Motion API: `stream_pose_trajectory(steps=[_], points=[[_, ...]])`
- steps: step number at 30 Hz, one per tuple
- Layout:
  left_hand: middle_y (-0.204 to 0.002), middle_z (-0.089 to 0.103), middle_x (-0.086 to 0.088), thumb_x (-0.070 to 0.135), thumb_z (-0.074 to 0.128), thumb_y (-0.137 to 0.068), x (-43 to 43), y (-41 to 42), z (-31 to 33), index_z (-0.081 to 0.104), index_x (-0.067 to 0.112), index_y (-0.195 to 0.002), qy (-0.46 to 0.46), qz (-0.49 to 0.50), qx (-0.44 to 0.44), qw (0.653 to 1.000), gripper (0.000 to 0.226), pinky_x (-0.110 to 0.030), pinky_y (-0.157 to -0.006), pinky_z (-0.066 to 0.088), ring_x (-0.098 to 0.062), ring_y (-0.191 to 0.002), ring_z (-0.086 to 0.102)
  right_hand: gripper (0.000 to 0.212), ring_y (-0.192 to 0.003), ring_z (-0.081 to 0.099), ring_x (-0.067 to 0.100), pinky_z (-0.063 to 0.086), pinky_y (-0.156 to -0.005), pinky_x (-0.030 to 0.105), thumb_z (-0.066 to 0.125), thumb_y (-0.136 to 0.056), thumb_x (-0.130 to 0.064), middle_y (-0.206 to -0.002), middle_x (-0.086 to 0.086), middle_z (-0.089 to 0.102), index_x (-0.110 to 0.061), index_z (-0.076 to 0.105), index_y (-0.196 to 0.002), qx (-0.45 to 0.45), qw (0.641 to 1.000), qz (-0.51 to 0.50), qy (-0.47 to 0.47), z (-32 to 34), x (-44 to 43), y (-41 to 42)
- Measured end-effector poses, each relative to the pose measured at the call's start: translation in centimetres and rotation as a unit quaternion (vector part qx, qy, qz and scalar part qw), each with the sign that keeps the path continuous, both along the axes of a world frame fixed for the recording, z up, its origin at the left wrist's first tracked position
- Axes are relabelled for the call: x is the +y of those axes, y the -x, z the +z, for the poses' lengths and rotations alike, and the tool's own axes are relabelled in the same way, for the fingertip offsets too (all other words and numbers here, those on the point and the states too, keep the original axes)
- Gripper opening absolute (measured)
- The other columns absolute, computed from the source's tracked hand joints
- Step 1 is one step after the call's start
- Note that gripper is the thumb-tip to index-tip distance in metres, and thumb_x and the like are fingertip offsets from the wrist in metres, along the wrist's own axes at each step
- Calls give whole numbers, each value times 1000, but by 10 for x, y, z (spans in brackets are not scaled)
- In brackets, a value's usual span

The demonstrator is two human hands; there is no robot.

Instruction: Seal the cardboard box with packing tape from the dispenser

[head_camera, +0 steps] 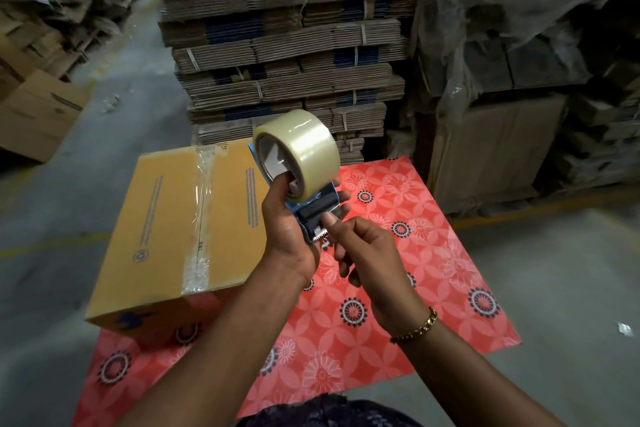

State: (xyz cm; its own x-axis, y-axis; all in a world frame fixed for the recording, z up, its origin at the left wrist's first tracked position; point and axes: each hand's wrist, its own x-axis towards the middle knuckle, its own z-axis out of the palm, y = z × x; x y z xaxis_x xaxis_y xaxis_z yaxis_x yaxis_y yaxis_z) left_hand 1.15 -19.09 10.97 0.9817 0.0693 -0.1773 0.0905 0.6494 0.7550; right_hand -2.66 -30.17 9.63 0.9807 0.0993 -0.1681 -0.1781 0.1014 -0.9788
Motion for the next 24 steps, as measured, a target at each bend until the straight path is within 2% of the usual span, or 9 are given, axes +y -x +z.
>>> stream_pose_trajectory(steps=[4,9,13,19,24], points=[[-85,70,-15,40,49,-81,2,-4,-1,73,-1,-96,-8,-4,-2,1000,50,-34,-70,55,-29,-75,69,26,-44,46,9,23,-46,26,66,-94,-33,-61,-3,58,-13,60,-79,29,998,20,-59,2,4,4],[-78,66,-16,35,45,-90,3,-7,-1,70,-2,-93,-15,8,22,1000,44,-30,-58,55,-29,-66,66,30,-43,44,9,24,-41,21,67,-94,-23,-58,-3,56,-22,56,-66,54,992,7,-116,4,6,1],[-72,67,-18,42,47,-91,10,-14,1,69,-1,-89,-2,7,72,997,48,-31,-55,54,-31,-61,64,29,-42,40,8,28,-37,17,67,-94,-22,-56,-4,53,-21,56,-67,83,988,16,-131,7,11,2],[-71,65,-14,39,51,-83,18,-23,4,70,2,-81,31,-5,61,998,41,-31,-56,50,-29,-59,64,25,-39,37,8,23,-35,17,67,-93,-23,-54,-3,48,-18,53,-73,98,986,10,-135,7,20,1],[-68,65,-12,43,43,-91,28,-29,-1,73,5,-74,49,-5,62,997,51,-30,-58,51,-28,-60,62,22,-39,34,9,20,-37,18,68,-92,-23,-54,-1,46,-13,54,-78,103,987,1,-126,1,19,11]])
